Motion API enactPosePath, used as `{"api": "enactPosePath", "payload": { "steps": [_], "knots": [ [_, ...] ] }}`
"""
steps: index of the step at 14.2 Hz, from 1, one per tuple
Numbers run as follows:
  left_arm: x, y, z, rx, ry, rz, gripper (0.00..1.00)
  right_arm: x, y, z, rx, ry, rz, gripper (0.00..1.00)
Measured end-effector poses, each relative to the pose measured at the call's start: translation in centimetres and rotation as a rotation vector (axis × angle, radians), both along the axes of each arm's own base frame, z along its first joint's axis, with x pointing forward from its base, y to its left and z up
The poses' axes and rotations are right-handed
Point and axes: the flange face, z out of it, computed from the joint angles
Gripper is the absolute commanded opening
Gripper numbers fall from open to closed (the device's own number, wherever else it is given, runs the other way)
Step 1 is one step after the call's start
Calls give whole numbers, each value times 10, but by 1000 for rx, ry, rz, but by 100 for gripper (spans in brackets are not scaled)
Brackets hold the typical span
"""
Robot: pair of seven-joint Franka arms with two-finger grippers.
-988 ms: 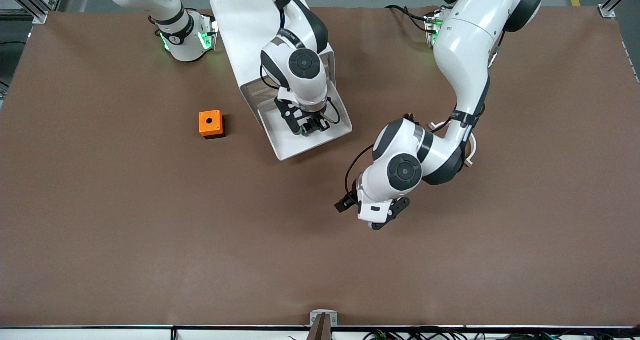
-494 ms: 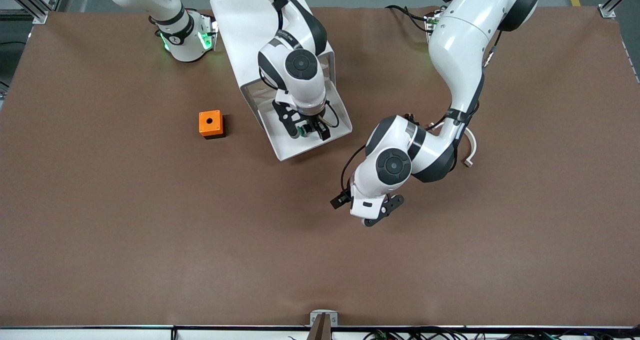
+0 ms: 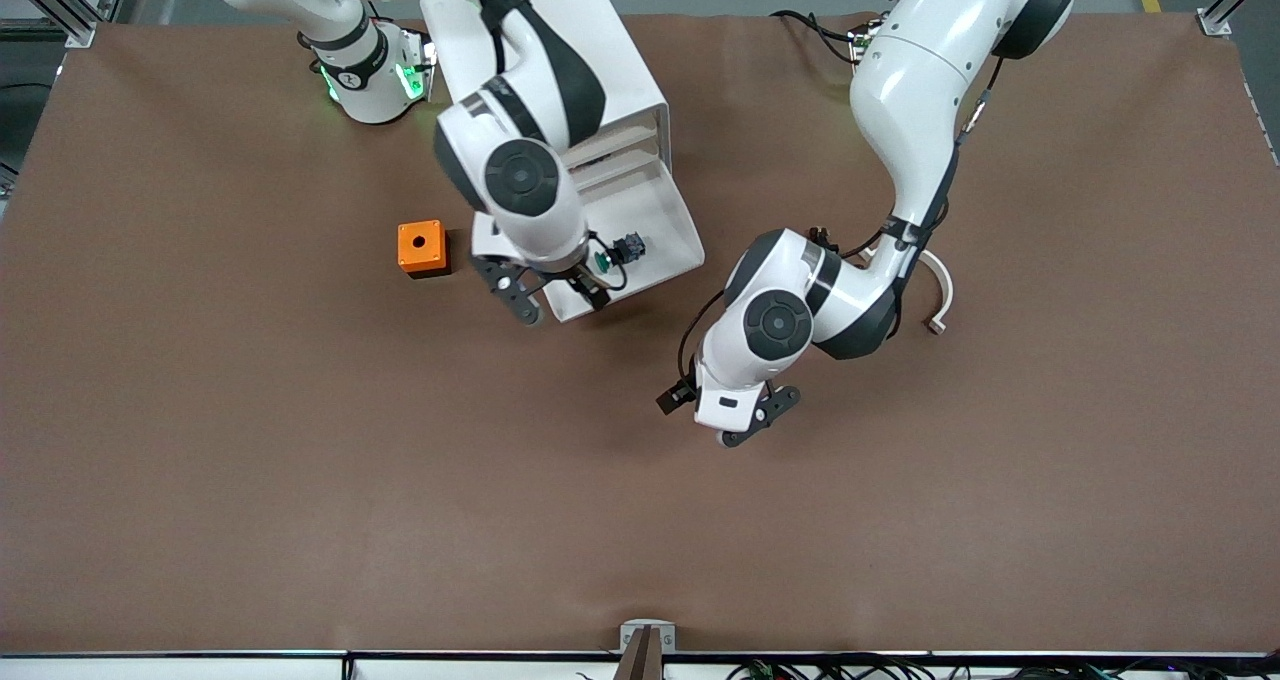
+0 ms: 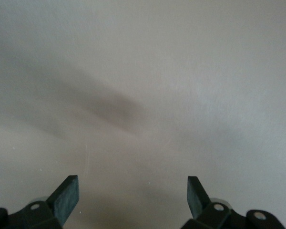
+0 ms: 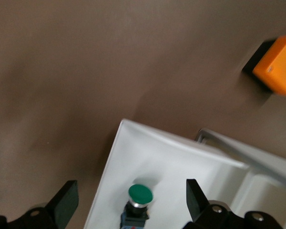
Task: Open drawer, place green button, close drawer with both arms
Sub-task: 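Lower the button into the drawer and open the right gripper, then push the drawer shut with the left gripper while the right gripper withdraws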
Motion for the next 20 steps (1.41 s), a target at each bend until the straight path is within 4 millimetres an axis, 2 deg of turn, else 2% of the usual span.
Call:
{"api": "enactPosePath", "payload": {
  "steps": [2,4,7,9,13,16,18,20],
  "knots": [
    [-21,-13,-7,18,11,-35,100,24,-50,32,35,15,124,100],
    [-45,-27,-16,55,7,-90,100,43,-112,64,70,14,237,100],
    [-77,-47,-28,74,8,-148,100,57,-203,105,111,7,376,100],
    [-92,-59,-28,76,9,-174,100,59,-255,123,122,11,464,100],
    [-110,-75,-28,78,10,-203,100,59,-347,144,158,5,597,100],
    [-125,-89,-29,80,13,-219,100,55,-395,151,186,8,673,100],
    [-137,-99,-28,77,18,-224,100,54,-412,151,169,15,692,100],
    [-149,-110,-27,70,30,-215,100,55,-418,156,135,19,712,100]
  ]
}}
